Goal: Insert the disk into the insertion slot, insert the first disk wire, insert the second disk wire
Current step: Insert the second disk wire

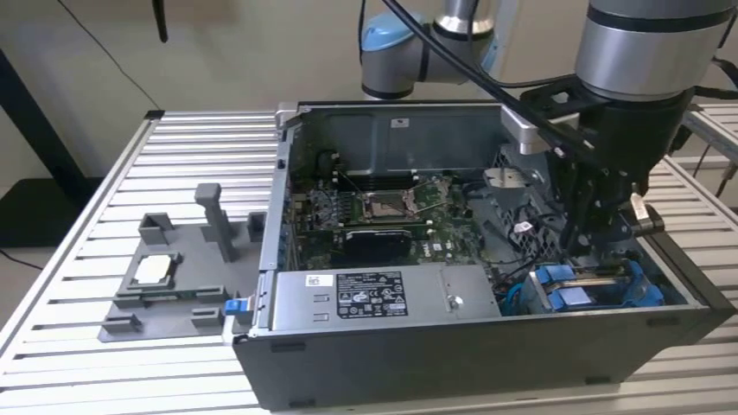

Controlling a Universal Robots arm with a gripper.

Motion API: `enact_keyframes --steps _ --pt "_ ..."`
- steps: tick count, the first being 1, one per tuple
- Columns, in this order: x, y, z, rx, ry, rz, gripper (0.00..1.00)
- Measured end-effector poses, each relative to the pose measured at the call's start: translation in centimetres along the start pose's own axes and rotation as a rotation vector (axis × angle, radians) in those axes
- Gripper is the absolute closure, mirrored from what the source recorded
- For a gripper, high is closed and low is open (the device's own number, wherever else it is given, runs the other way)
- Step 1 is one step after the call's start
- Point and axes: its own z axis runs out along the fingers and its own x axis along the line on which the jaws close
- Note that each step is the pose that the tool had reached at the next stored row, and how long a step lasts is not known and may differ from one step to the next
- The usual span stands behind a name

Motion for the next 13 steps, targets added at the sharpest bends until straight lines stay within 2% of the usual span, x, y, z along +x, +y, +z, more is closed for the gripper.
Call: enact_keyframes --steps 3,5,7,9,11,13 --pt "0.36 -0.38 0.18 0.0005 -0.022 0.004 0.84" --pt "0.69 -0.55 0.26 -0.0001 -0.0336 0.006 0.84" --pt "1.12 -0.66 0.32 -0.0047 -0.0398 0.006 0.84" --pt "1.58 -0.73 0.38 -0.0138 -0.0441 0.007 0.84" --pt "2.04 -0.84 0.49 -0.0201 -0.05 0.007 0.84" --pt "2.38 -1.02 0.61 -0.0216 -0.0576 0.009 0.84"
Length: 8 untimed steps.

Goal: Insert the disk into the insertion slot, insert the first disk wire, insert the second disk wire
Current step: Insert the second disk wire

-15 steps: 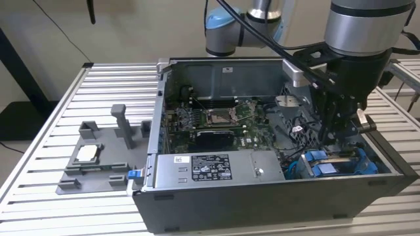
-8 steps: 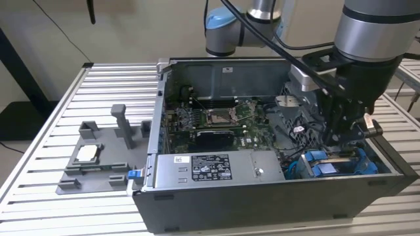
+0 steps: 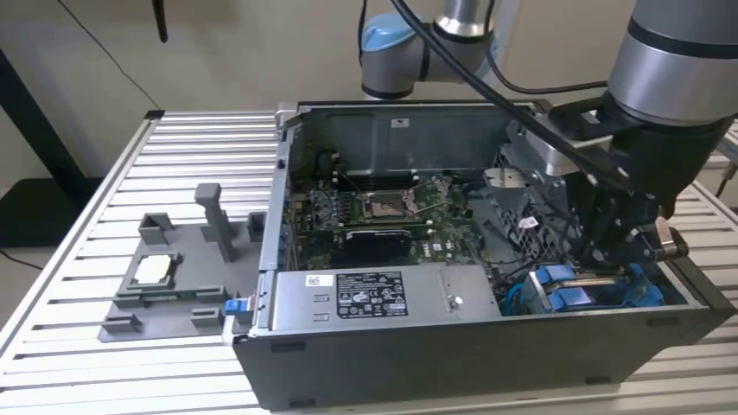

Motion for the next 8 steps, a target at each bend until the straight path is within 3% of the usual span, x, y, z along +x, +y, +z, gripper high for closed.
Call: enact_keyframes --steps 2,7,8 --pt "0.14 -0.2 0.06 -0.0002 -0.0058 0.001 0.84" --pt "0.15 -0.21 0.06 -0.0003 -0.0057 0.001 0.84" --pt "0.15 -0.28 0.07 -0.0041 -0.0059 0.001 0.84"
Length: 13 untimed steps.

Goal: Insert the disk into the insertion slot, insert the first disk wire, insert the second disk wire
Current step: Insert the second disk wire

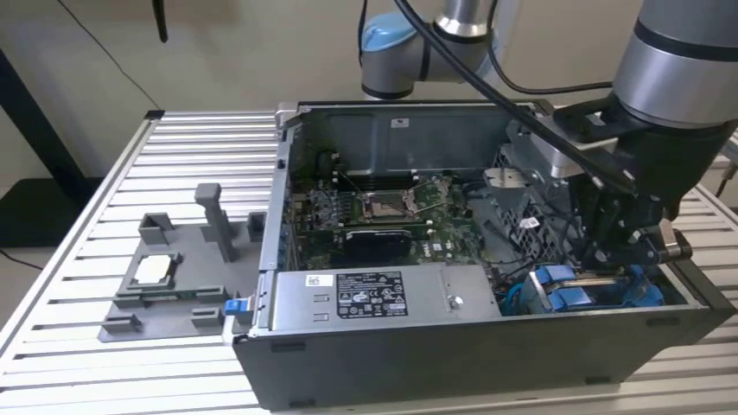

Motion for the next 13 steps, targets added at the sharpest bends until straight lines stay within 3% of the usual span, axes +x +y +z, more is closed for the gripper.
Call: enact_keyframes --steps 1,3,7,8,10,13 --pt "0.01 -0.1 0.02 -0.0109 -0.0031 0.001 0.84" --pt "0.03 -0.44 0.09 -0.0198 -0.0145 0.002 0.84" --pt "0.07 -1.18 0.29 -0.0249 -0.0435 0.006 0.84" --pt "0.08 -1.28 0.33 -0.0275 -0.0482 0.007 0.84" --pt "0.09 -1.35 0.46 -0.0322 -0.054 0.008 0.84" --pt "0.1 -1.33 0.61 -0.0393 -0.0555 0.014 0.84"
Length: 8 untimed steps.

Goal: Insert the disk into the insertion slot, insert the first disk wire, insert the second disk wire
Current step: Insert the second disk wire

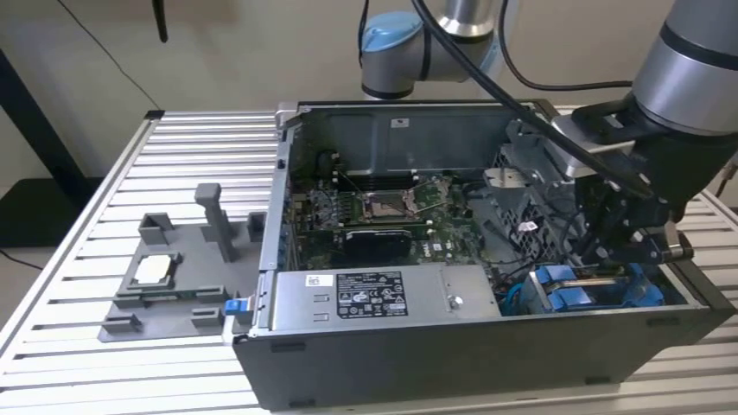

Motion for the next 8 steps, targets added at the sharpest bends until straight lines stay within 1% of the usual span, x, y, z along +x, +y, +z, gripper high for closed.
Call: enact_keyframes --steps 2,5,6,8 --pt "0.01 0.0 0.04 -0.0042 0.0004 0.005 0.84" --pt "0.01 0.0 0.05 -0.0043 0.0002 0.005 0.84" --pt "0.01 -0.04 0.07 -0.0055 0.0001 0.005 0.84" --pt "0.02 -0.21 0.12 -0.0113 -0.0005 0.005 0.84"
